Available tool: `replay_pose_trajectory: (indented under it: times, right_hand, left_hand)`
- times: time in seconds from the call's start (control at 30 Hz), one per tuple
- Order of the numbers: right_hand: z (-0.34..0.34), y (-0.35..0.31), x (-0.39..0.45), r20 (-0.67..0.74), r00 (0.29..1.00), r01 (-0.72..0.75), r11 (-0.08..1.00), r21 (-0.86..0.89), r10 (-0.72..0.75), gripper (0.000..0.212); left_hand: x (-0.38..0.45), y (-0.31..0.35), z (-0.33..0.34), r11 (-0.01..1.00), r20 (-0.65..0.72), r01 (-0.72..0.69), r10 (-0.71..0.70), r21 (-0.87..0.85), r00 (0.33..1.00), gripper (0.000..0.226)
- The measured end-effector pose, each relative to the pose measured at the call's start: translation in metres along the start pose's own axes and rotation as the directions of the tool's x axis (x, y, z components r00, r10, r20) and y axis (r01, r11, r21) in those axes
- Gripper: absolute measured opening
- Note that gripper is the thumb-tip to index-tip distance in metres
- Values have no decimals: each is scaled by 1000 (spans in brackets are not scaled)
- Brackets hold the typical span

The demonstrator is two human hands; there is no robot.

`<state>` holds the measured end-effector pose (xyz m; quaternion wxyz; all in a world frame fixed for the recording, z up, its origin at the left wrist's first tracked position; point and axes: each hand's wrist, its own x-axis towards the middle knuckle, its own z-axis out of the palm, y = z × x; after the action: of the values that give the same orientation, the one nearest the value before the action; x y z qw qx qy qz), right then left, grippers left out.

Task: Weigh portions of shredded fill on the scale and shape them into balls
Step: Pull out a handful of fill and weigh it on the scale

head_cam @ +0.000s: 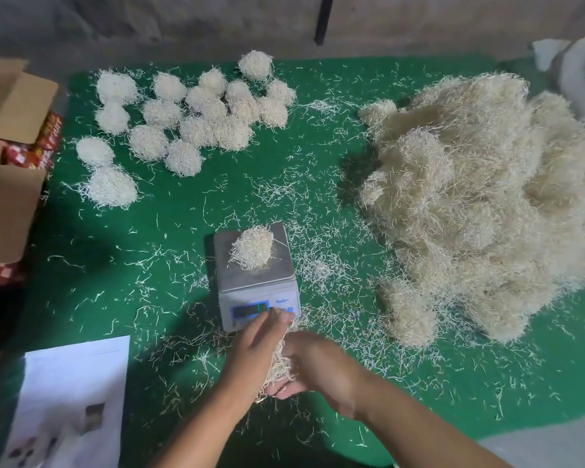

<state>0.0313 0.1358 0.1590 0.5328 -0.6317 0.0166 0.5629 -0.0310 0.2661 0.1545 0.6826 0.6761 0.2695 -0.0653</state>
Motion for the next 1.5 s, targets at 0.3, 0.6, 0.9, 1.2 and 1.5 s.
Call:
replay_pose_trajectory:
  times: [0.3,0.6,0.9,1.2,1.5]
  right_hand:
    - [-11,6,-19,138,988,58,998,35,-63,31]
    - [-7,24,-8,40,989,-127,690,713,140,69]
    - [8,-2,2,50,992,-116,641,759,120,31]
    - [-15,-20,14,-208,943,-56,742,669,259,33]
    - [-12,-18,17,-128,974,-85,828,555,186,33]
  left_hand:
    - [10,-18,16,941,-415,38,-185,-338,891,33]
    - [3,-9,6,850,-52,223,-281,-477,958,33]
    - [-15,-21,40,540,12,-155,259,827,966,37]
    - [-21,-10,10,813,275,-411,320,411,907,63]
    - [12,-1,-19,500,365,-493,335,712,868,65]
